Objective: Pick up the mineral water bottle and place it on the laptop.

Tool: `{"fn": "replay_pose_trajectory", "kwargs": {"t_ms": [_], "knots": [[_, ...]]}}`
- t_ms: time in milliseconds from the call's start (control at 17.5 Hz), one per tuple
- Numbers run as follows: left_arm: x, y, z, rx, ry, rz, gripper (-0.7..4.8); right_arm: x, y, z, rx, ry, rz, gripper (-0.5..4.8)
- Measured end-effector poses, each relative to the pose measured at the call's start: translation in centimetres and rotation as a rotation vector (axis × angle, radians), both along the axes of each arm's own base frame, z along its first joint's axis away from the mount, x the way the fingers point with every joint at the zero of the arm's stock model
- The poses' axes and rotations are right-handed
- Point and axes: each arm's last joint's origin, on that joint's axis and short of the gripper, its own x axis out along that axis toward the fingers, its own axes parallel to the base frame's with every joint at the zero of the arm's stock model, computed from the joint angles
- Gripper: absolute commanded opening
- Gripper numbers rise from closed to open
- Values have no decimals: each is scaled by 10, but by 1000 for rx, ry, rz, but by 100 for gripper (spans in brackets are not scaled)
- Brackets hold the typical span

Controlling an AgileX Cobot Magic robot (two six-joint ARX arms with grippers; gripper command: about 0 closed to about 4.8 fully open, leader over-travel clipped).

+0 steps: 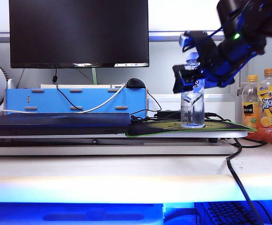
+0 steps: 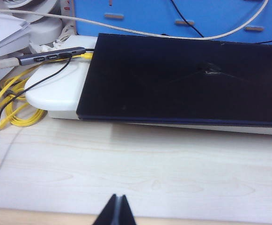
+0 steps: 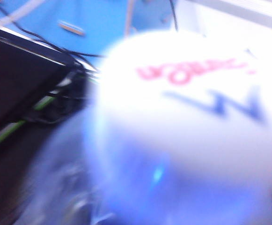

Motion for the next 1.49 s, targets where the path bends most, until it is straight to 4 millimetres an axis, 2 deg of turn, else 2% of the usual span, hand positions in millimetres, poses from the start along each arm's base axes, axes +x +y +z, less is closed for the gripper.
{"fn": "replay_pose_trajectory", "kwargs": {"t_ms": [286,343,400,457,686,800,857,914,972,1143,1200,1315,1486], "knots": [[0,0,0,0,0,0,-2,8,2,-7,-16,9,-37,479],[0,0,0,0,0,0,-2,8,2,-8,-18,11,-41,140],[0,0,0,0,0,0,-2,8,1,-8,-21,9,-52,13],[0,0,0,0,0,0,-2,8,1,-8,-19,8,-51,-5],[0,0,0,0,0,0,-2,10,2,-6,-20,0,-54,-6],[0,0,0,0,0,0,-2,17,5,6,-18,9,-40,-6],[0,0,0,0,0,0,-2,21,7,17,-6,-1,-14,-6],[0,0,0,0,0,0,-2,26,17,40,25,-47,51,-6],[0,0,0,0,0,0,-2,25,37,70,74,-118,182,-6],[0,0,0,0,0,0,-2,17,78,103,120,-190,341,-6],[0,0,0,0,0,0,-2,20,91,106,126,-201,362,-6],[0,0,0,0,0,0,-2,28,112,95,112,-152,391,-6],[0,0,0,0,0,0,-2,32,151,62,75,-42,447,-6]]}}
